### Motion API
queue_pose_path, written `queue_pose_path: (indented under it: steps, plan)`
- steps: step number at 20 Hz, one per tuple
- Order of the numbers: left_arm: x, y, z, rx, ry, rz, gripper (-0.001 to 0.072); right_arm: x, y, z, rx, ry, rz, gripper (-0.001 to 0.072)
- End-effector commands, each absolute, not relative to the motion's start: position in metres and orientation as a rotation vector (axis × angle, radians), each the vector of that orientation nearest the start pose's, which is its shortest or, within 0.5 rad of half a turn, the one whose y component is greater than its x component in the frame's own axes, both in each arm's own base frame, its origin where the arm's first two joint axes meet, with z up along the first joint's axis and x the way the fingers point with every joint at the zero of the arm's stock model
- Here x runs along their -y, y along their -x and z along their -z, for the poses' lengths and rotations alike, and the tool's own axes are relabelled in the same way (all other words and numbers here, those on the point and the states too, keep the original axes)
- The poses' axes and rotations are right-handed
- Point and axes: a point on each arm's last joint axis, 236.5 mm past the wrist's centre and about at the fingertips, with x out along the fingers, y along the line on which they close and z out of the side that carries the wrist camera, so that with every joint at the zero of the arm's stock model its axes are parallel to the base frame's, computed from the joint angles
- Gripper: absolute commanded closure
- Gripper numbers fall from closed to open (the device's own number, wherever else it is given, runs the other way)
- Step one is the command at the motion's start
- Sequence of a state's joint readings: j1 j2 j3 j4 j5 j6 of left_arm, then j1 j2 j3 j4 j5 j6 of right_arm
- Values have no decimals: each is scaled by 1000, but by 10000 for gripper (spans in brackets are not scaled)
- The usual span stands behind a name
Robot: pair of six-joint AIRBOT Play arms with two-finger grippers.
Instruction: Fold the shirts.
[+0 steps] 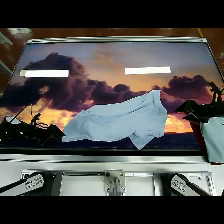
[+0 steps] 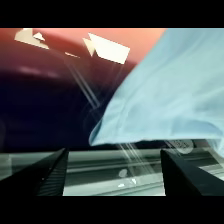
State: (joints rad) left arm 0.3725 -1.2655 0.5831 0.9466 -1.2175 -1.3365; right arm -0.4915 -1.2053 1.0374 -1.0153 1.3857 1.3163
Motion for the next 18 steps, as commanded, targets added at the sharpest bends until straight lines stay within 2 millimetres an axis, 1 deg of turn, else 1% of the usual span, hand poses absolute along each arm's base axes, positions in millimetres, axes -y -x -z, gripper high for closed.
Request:
queue_pose_path:
  steps: [1, 4, 5, 6, 7, 8, 9, 10, 12, 14, 16, 17, 18]
  plan:
    - [64, -242, 117, -1594, 888, 183, 2, 29, -325, -18, -1311, -633, -133, 35]
    - [73, -249, 128, -1591, 917, 172, 4, 29, -325, -18, -1314, -646, -124, 35]
    - [75, -255, 130, -1576, 927, 164, 72, 28, -325, -18, -1316, -651, -122, 35]
    - [76, -261, 131, -1551, 931, 154, 260, 29, -324, -18, -1320, -649, -118, 34]
    - [77, -268, 131, -1528, 935, 148, 434, 34, -317, -12, -1349, -621, -94, 35]
    - [79, -271, 130, -1517, 936, 149, 608, 46, -303, 0, -1415, -564, -34, 34]
    - [82, -270, 129, -1520, 926, 161, 665, 54, -286, 13, -1485, -524, 20, 34]
    - [85, -267, 128, -1528, 911, 188, 666, 48, -274, 25, -1535, -520, 12, 34]
    - [89, -263, 123, -1539, 892, 235, 667, 17, -262, 45, -1571, -594, -85, 34]
    - [91, -263, 113, -1519, 863, 277, 667, -5, -261, 68, -1578, -710, -115, 34]
    - [94, -263, 97, -1487, 832, 321, 667, -22, -263, 83, -1583, -814, -151, 35]
    - [95, -263, 90, -1469, 821, 335, 666, -26, -264, 89, -1594, -830, -175, 35]
    - [95, -264, 82, -1449, 809, 345, 667, -25, -264, 94, -1600, -832, -174, 35]
